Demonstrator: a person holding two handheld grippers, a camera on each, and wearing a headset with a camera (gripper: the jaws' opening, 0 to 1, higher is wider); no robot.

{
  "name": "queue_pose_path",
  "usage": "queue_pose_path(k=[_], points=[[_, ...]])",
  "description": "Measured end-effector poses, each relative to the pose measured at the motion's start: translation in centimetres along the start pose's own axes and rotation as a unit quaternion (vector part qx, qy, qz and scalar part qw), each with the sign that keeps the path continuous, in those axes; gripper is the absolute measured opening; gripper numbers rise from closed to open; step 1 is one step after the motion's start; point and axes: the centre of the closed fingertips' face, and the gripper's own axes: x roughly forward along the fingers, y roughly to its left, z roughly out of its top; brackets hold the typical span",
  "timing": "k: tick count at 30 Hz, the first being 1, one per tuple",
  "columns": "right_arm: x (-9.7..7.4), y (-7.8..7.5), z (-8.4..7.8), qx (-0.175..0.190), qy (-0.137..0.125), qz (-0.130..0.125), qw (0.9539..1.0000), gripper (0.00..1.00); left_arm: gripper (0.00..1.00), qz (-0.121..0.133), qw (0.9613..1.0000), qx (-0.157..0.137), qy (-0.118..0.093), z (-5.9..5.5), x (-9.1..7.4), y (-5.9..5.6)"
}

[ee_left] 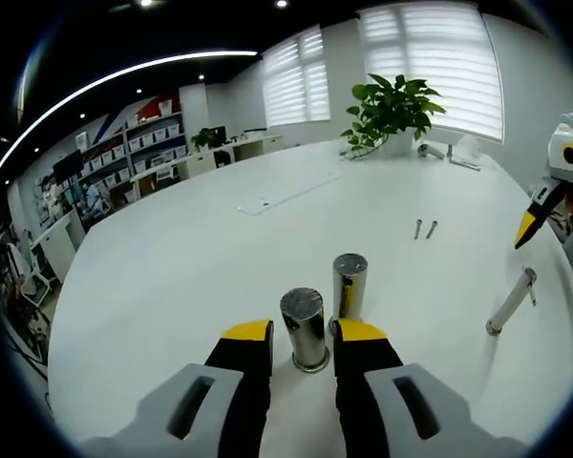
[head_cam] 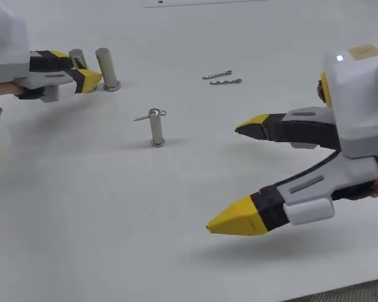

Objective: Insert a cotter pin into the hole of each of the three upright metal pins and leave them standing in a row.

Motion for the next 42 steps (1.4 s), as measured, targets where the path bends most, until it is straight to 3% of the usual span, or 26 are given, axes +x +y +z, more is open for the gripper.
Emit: queue_pose_path(k=[3, 9, 14, 20, 27, 33, 42], points=[[0.0, 0.0, 0.0, -0.003, 0.001, 0.0, 1.0, 0.99, 0.16, 0.003, 0.9999, 0.016, 0.005, -0.1, 0.1, -0.1], [-0.1, -0.1, -0.2, 0.0, 0.001, -0.001, 1.0, 0.99, 0.14, 0.005, 0.9997, 0.023, 0.004, 0.1, 0.2, -0.3], [-0.3, -0.1, -0.4, 0.001, 0.004, -0.001, 1.0, 0.98, 0.12, 0.008, 1.0, -0.004, 0.002, 0.1, 0.0, -0.3], [-0.5, -0.3, -0.4, 0.002, 0.003, -0.006, 1.0, 0.98, 0.11, 0.012, 0.9999, -0.005, 0.003, 0.2, -0.4, -0.3], [-0.6, -0.8, 0.0, 0.001, -0.001, -0.01, 0.9999, 0.98, 0.11, 0.012, 0.9999, -0.008, -0.001, 1.0, -1.9, -0.5], [-0.9, -0.8, 0.4, -0.003, -0.008, -0.014, 0.9999, 0.98, 0.11, 0.004, 0.9999, -0.01, -0.004, 2.0, -4.2, -1.8], [-1.3, -0.7, 0.5, -0.008, -0.015, -0.015, 0.9997, 0.98, 0.11, -0.028, 0.9993, 0.01, -0.024, 3.5, -7.5, -5.3]])
